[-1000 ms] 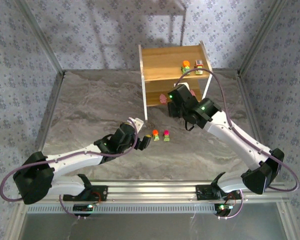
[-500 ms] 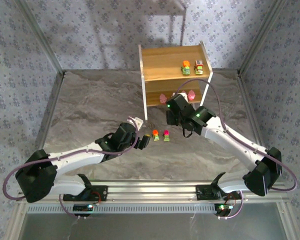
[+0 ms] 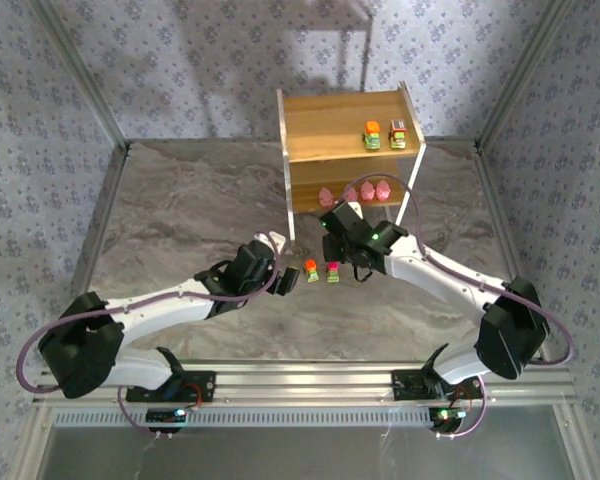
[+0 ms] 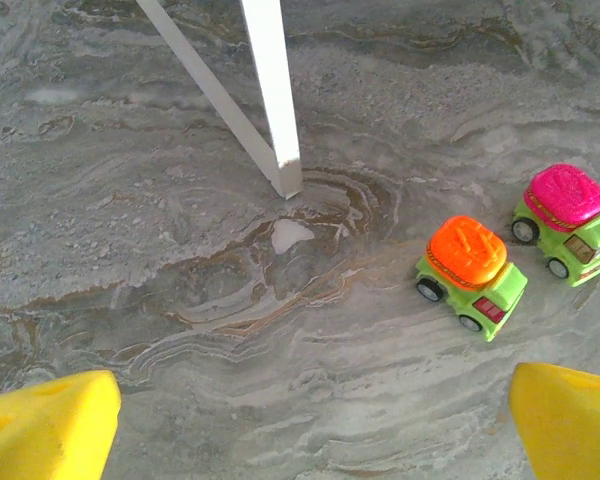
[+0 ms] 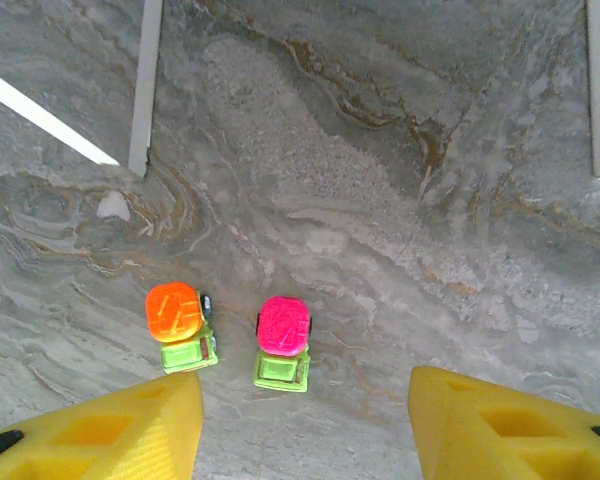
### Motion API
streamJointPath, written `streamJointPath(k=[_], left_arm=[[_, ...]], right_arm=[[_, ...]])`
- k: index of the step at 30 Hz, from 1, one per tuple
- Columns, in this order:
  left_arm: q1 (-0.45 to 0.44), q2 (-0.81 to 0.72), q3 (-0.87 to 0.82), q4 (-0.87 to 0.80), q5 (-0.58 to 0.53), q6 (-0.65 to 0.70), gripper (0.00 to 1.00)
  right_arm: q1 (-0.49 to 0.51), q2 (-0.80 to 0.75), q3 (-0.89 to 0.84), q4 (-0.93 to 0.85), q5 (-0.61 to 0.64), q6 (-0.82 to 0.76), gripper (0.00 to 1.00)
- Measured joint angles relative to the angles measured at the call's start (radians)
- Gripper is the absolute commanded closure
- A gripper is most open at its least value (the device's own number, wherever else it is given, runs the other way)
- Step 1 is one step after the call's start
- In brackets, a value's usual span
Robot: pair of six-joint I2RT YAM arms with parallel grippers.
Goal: Place and organize the plastic toys onto the shelf
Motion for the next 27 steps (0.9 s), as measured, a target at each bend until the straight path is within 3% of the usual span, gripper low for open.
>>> streamJointPath(k=[27], left_arm=[[0.05,0.035,0.014,-0.016,0.073,-0.033,0.0]], right_arm=[[0.019,0.152,-0.088,0.153,-0.057,0.055,0.43]])
